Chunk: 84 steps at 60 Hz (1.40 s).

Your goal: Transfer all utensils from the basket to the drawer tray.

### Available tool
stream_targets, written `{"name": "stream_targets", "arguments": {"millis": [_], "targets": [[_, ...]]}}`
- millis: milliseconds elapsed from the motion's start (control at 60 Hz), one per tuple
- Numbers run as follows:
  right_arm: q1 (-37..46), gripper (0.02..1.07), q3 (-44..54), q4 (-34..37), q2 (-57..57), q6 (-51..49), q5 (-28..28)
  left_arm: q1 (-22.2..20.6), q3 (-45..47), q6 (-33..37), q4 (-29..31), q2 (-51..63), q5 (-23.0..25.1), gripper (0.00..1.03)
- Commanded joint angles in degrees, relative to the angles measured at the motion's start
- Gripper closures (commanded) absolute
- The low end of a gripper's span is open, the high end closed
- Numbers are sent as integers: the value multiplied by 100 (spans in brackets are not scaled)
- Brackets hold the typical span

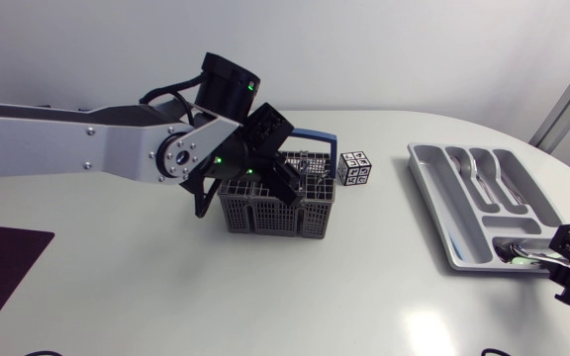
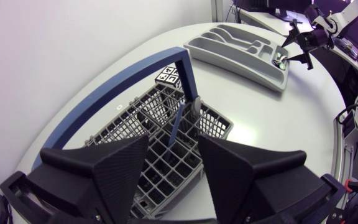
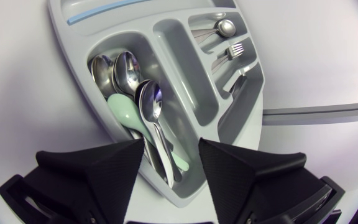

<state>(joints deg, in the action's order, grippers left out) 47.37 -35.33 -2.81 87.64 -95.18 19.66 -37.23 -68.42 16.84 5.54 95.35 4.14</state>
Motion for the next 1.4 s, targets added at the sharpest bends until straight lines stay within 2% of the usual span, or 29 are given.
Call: {"name": "stream_targets", "arguments": {"millis": [0, 50, 250, 533, 783, 883, 1150, 1383], "targets": [[44, 10, 97, 334, -379, -10, 47, -74, -40, 170, -159, 150, -45, 46], [35, 7, 105, 501, -528, 105, 73, -100, 31, 188, -308, 177, -54, 46], [-220, 7, 272, 835, -1012, 623, 170, -258, 409, 373, -1240, 317, -309, 46], [-791, 7, 650, 1186, -1706, 1080, 214, -284, 453, 417, -1749, 616, -555, 48], [-1266, 7, 914, 1318, -2216, 1388, 205, -284, 497, 408, -2171, 810, -643, 69], [-1415, 7, 932, 1406, -2348, 1502, 187, -276, 497, 390, -2233, 836, -643, 79], [-1784, 7, 1011, 1564, -2664, 1739, 82, -267, 523, 381, -2286, 810, -643, 97], [-2066, 7, 1134, 1608, -2910, 1871, -68, -258, 576, 381, -2250, 651, -643, 100]]}}
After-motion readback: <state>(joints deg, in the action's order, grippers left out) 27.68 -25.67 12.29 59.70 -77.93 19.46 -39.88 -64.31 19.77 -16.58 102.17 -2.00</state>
